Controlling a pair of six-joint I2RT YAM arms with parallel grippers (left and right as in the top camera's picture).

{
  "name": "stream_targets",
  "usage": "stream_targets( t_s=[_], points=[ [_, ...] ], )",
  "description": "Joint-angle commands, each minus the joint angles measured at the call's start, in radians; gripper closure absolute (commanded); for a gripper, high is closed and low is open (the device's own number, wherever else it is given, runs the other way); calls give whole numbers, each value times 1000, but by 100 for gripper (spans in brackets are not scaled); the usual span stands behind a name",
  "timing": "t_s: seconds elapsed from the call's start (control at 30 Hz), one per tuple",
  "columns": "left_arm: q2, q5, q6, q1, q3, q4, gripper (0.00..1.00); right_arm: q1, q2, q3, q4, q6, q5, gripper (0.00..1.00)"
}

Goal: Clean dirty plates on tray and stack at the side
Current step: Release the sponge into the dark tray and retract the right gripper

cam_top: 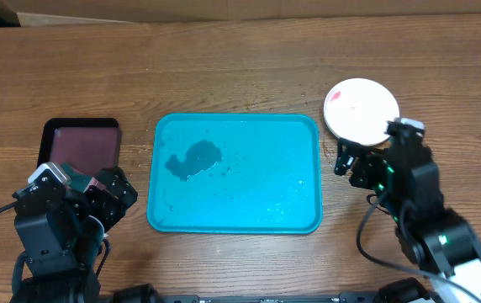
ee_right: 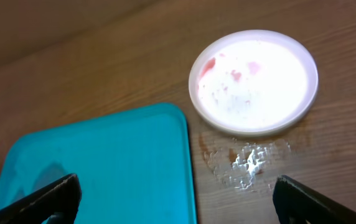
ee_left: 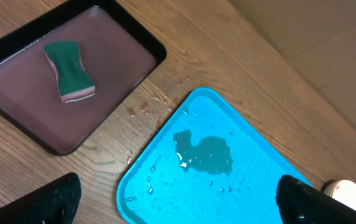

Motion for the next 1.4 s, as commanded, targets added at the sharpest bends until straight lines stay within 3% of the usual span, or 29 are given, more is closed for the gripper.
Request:
stream_targets(
  t_s=[0.0,0.2,0.7,1.13,1.37],
  points=[
    [1,-18,-9,-3,-8,0,1,-87,-146,-169,127,-81,-154,0],
    [1,-18,-9,-3,-8,0,0,-216,-420,-414,318,-81,-250,0],
    [1,-18,-9,-3,-8,0,0,-272,-816,-683,414,-80,-256,0],
    [1,-18,-9,-3,-8,0,0,-200,-818,-716,639,-104,-79,0],
    [1,-18,-9,-3,-8,0,0,-193,-818,-716,502,-159,-72,0]
  ],
)
